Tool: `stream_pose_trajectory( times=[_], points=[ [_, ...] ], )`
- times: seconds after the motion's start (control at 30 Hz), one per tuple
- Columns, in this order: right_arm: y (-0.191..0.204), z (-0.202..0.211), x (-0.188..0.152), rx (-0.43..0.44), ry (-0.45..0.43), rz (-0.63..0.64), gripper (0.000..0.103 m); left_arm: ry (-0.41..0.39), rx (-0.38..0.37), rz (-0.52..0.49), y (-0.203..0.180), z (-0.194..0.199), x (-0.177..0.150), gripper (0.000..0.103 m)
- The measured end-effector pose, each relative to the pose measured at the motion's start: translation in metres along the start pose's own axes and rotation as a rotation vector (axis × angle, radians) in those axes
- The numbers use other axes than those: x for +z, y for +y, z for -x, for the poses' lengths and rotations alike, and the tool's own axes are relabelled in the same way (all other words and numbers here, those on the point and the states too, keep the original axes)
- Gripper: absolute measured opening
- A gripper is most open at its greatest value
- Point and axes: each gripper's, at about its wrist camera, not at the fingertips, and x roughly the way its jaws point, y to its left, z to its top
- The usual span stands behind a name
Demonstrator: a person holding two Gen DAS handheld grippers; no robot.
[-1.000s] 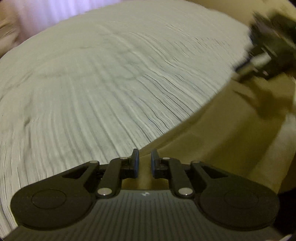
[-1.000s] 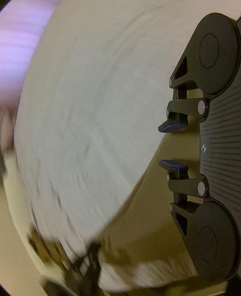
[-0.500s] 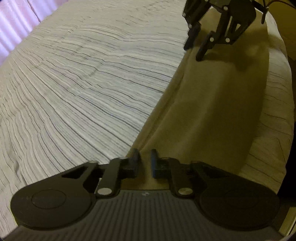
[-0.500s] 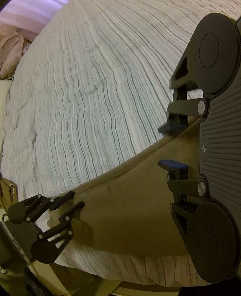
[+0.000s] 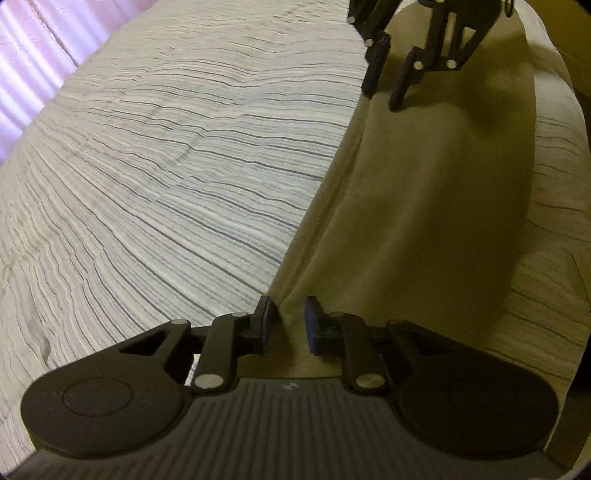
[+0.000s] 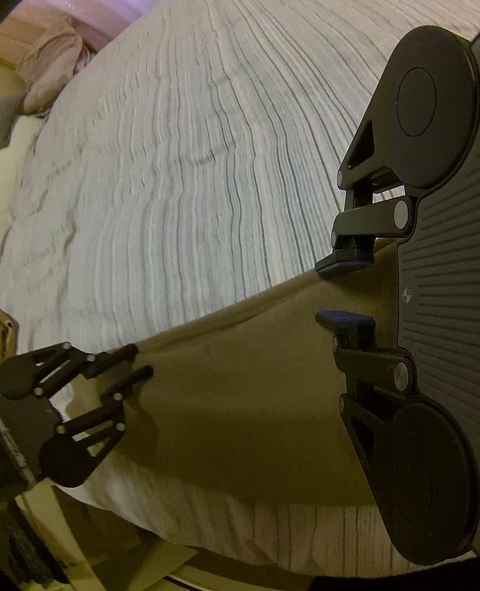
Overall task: Fold clothes
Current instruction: 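Grasp one end of the folded trousers with the right tool, then grasp the opposite trouser end with the left tool while the right tool holds its end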
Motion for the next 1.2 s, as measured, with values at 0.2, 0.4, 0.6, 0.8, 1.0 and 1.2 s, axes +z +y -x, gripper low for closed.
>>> stream_pose_trajectory(
  times=[0.2,0.4,0.6,0.8,1.0,1.2],
  points=[
    [-0.009,-0.002,0.000,0.044,0.005,-0.040,0.000,-0.001,-0.006,-0.056,-0.004,-0.003,-0.001,0.000],
    [-0.007,0.021,-0.001,-0.019,-0.051,-0.042,0.000,-0.077,0.085,0.034,-0.001,0.020,-0.007,0.000],
    [-0.008,0.017,-0.001,-0.066,-0.047,-0.059,0.000,-0.087,0.111,0.131,0.004,0.012,-0.005,0.000],
    [-0.003,-0.008,-0.003,-0.118,0.011,-0.125,0.000,-0.096,0.178,0.385,0.004,0.004,-0.009,0.008],
    [-0.004,0.017,-0.011,-0.261,-0.102,-0.357,0.071,-0.162,0.259,1.045,0.008,0.061,-0.072,0.016],
    [-0.009,0.050,-0.040,-0.156,-0.220,-0.782,0.071,-0.227,0.302,1.764,0.004,0.093,-0.178,0.018]
  ],
)
